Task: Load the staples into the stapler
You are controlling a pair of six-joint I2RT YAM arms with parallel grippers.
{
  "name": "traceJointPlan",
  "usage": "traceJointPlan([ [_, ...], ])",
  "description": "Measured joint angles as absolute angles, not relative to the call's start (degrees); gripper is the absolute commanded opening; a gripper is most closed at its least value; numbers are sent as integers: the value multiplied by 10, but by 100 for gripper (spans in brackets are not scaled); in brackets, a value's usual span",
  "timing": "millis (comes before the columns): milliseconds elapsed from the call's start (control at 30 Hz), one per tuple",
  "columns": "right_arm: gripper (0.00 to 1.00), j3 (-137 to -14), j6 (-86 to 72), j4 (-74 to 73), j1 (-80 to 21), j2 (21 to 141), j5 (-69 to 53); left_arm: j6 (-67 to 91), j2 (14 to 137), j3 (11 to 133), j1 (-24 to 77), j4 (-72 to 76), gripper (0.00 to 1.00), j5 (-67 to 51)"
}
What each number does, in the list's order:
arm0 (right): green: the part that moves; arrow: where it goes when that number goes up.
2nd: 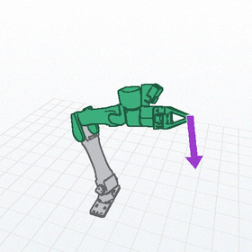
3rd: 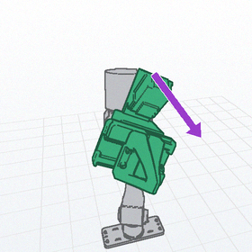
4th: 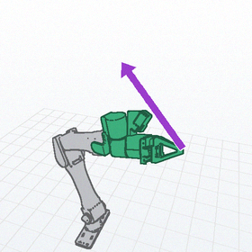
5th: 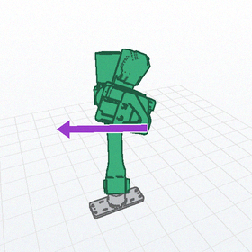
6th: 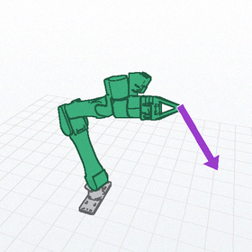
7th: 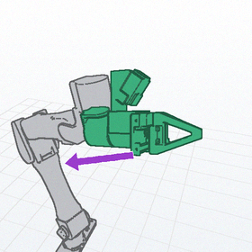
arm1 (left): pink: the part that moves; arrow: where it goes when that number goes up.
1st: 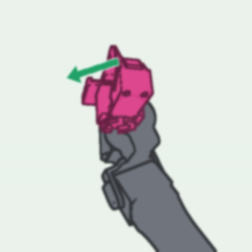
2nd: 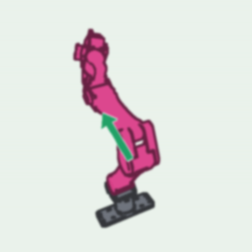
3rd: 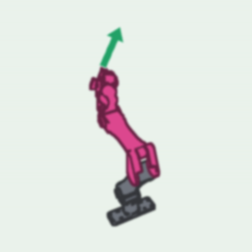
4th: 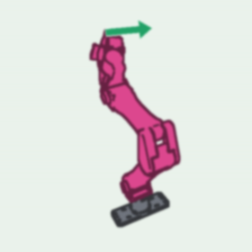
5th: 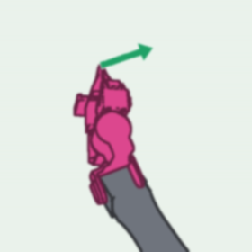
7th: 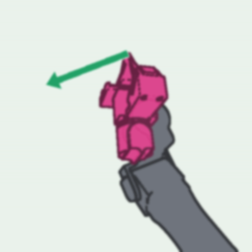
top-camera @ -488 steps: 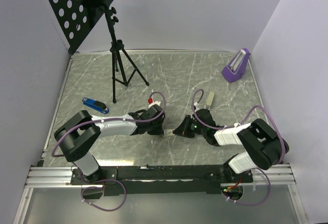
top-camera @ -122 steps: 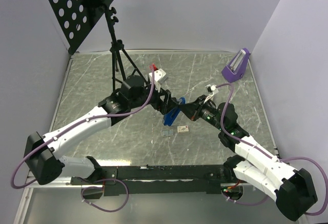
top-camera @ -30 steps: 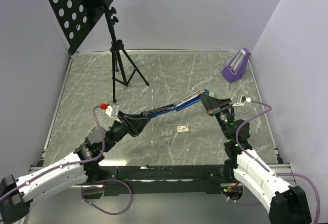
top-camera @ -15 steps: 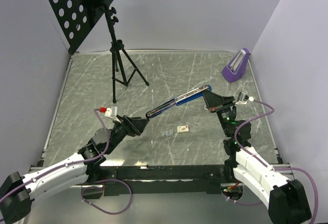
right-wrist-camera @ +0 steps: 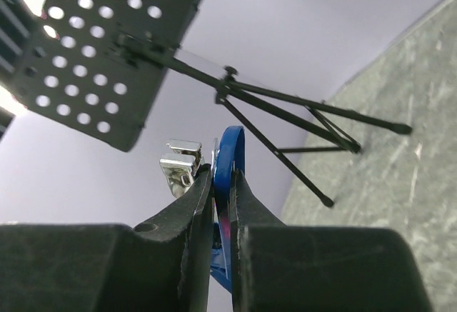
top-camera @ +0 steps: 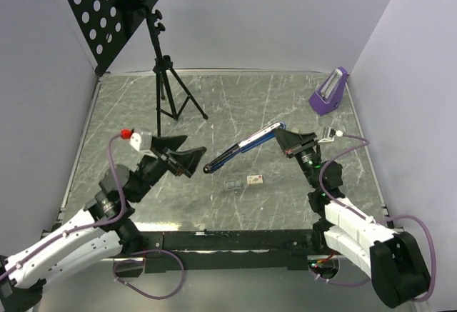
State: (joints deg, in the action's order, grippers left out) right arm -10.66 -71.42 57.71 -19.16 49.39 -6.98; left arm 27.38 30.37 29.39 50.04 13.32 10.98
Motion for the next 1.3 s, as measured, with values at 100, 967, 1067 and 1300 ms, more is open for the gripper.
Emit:
traceJointPlan([
  [100, 0, -107, -712, 590, -199, 521, -74, 227, 369, 359, 500, 121, 91, 76],
  [967, 0, -123, -712, 678, -314, 709, -80, 83, 755, 575, 501, -16, 36, -79],
  [1067, 0, -124, -719, 682, -321, 731, -81, 77, 758, 576, 500, -34, 39, -71],
  [1300, 0, -132, -726, 682, -327, 756, -85, 76, 771, 576, 501, -55, 46, -58],
])
